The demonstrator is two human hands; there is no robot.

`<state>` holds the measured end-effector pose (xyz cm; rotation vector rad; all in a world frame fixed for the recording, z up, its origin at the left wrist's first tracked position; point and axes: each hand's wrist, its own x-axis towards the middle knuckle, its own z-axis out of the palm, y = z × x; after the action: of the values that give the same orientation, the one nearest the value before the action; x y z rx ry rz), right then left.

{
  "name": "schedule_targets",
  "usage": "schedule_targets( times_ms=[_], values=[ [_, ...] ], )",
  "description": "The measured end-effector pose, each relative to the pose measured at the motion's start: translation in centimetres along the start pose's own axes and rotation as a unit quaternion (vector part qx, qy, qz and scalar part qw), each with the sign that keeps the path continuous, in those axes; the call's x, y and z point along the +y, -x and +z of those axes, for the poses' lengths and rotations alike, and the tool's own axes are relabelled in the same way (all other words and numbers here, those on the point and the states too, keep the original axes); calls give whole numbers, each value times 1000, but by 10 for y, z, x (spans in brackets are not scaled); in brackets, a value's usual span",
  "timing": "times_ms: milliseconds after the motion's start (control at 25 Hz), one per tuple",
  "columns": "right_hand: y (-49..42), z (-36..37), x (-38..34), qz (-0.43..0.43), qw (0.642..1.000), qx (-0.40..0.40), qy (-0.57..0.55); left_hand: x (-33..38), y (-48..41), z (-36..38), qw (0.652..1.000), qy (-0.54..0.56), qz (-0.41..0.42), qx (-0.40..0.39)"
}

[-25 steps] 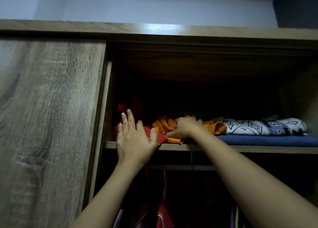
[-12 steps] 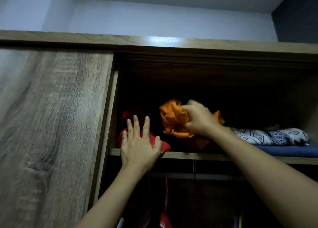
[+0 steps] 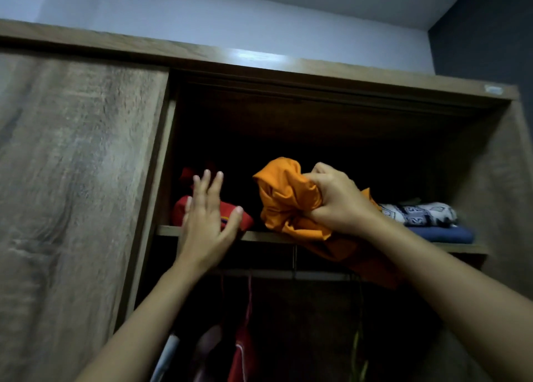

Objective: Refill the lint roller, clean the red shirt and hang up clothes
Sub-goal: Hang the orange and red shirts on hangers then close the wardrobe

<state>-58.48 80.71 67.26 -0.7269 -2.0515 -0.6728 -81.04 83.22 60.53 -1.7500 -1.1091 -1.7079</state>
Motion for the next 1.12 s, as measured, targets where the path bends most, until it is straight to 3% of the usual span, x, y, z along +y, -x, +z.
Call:
schedule_targets(
  times_ms=[160, 280, 400, 480, 640, 840, 1000, 1120],
  values=[
    [54, -34, -18, 23, 997, 30, -69, 60, 44, -13, 951, 304, 45, -31],
    [111, -40, -27, 54, 990, -32, -130, 99, 80, -12, 913, 390, 64, -102],
    [171, -34, -25, 77, 989, -75, -101, 125, 115, 12, 917, 346, 42, -193],
    [195, -26, -20, 111, 984, -115, -74, 123, 136, 28, 932, 308, 41, -188],
    [266, -24, -1, 215, 914, -329, -99, 126, 204, 66, 919, 301, -56, -248],
    [321, -18, 17, 249, 865, -393, -186, 139, 249, 88, 896, 269, -58, -350],
    [335, -22, 16, 323, 823, -351, -308, 145, 261, 89, 880, 270, -123, -371],
    [339, -21, 13, 317, 801, -368, -350, 148, 260, 84, 876, 289, -140, -361]
  ],
)
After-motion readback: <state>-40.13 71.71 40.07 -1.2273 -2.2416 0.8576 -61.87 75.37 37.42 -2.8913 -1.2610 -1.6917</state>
